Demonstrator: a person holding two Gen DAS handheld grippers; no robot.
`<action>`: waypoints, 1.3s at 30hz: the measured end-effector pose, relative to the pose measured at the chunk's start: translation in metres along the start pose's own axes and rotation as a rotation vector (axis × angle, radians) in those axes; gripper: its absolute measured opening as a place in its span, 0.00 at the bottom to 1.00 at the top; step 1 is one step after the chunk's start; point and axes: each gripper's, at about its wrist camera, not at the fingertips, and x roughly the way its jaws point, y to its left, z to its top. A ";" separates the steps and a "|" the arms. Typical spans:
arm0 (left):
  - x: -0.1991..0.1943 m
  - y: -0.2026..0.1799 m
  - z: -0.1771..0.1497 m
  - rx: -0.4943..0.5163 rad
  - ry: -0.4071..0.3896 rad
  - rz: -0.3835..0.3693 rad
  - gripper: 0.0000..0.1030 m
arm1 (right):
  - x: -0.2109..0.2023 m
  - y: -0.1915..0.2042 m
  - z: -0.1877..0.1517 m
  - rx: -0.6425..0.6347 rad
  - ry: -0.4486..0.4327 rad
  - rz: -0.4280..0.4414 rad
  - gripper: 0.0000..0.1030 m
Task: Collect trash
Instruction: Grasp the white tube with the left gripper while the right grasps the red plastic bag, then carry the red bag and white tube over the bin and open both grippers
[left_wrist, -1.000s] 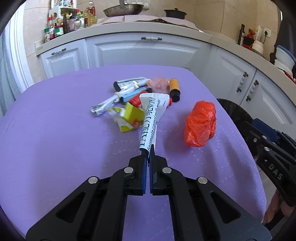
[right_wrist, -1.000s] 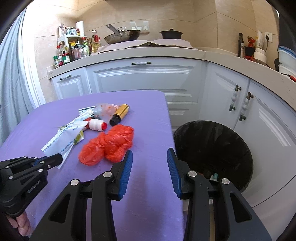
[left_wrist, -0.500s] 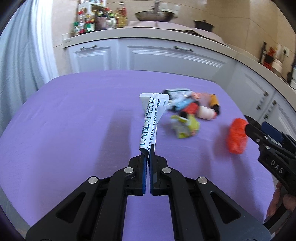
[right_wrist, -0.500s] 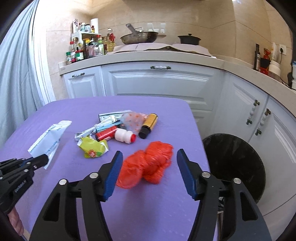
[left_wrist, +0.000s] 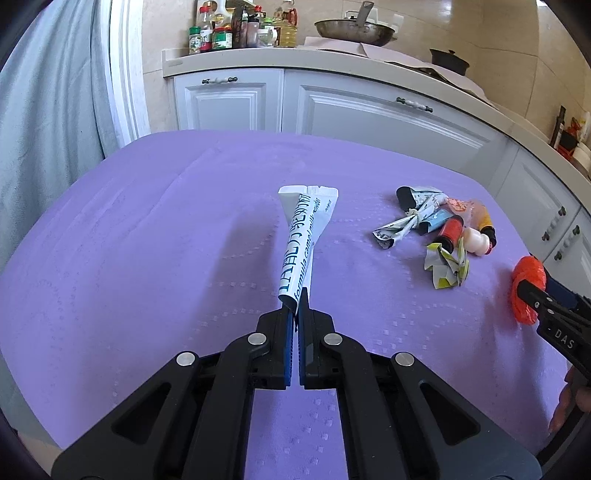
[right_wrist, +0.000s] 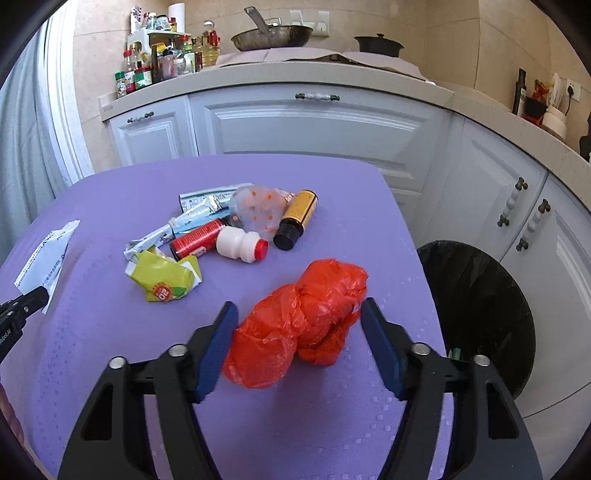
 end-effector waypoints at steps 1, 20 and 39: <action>0.000 0.000 0.000 0.000 0.001 -0.003 0.02 | 0.001 0.001 0.000 -0.001 0.005 -0.002 0.53; -0.010 -0.026 0.000 0.037 -0.011 -0.035 0.02 | -0.026 -0.026 -0.005 0.007 -0.076 -0.011 0.21; -0.021 -0.207 -0.003 0.294 -0.019 -0.300 0.02 | -0.059 -0.140 -0.014 0.117 -0.173 -0.209 0.21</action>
